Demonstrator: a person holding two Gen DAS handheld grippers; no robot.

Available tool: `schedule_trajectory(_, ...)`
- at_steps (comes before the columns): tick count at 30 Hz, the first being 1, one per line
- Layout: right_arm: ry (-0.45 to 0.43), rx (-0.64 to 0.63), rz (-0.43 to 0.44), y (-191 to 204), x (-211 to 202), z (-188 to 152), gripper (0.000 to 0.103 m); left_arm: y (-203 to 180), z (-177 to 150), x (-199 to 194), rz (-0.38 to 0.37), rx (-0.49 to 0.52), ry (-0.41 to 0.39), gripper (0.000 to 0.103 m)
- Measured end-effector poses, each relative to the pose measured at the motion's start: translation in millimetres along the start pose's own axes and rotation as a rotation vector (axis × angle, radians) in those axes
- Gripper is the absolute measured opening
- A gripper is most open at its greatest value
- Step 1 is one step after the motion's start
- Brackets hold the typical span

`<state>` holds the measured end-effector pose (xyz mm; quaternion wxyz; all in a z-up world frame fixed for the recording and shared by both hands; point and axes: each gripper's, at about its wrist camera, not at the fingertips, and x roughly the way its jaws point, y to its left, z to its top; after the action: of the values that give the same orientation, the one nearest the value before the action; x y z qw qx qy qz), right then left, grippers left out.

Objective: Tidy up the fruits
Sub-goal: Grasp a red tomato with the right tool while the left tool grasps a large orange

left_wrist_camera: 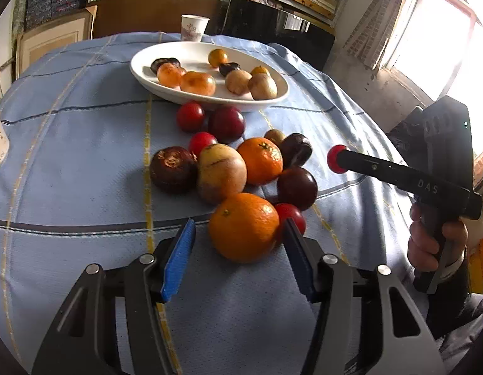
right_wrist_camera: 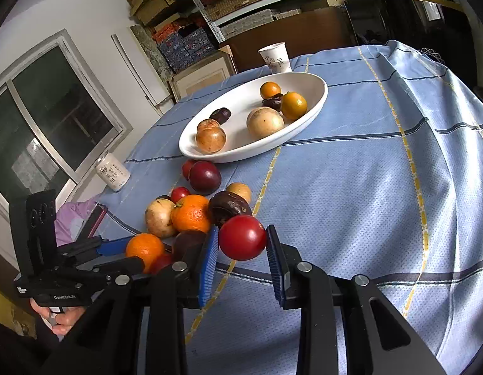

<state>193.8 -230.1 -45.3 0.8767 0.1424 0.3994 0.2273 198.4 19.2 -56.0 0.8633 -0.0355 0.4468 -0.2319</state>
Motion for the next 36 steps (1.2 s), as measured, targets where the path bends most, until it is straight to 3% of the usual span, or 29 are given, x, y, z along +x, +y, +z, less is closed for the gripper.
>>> schedule_trajectory(5, 0.001, -0.005, 0.003, 1.3, -1.1, -0.9, 0.031, -0.9, 0.7, 3.5, -0.025, -0.015, 0.017, 0.055)
schedule_trajectory(10, 0.002, -0.008, 0.002, 2.4, -0.7, -1.1, 0.031, 3.5, 0.8, 5.0, -0.042, -0.044, 0.027, 0.047)
schedule_trajectory(17, 0.002, -0.013, -0.004, 2.3, -0.5, -1.2, 0.031, 5.4, 0.9, 3.8, -0.054, -0.057, 0.02, 0.047)
schedule_trajectory(28, -0.041, -0.05, -0.02, 6.0, -5.8, 0.0, 0.031, -1.5, 1.9, -17.7, -0.023, -0.029, -0.079, 0.047)
schedule_trajectory(32, -0.027, -0.076, 0.01, 15.6, -6.6, 15.5, 0.031, -4.1, 16.7, -28.4, -0.015, 0.005, -0.092, 0.047)
schedule_trajectory(36, -0.07, -0.134, -0.015, 29.2, -6.1, 45.3, 0.031, -6.1, 54.0, -41.1, 0.032, 0.049, -0.151, 0.047)
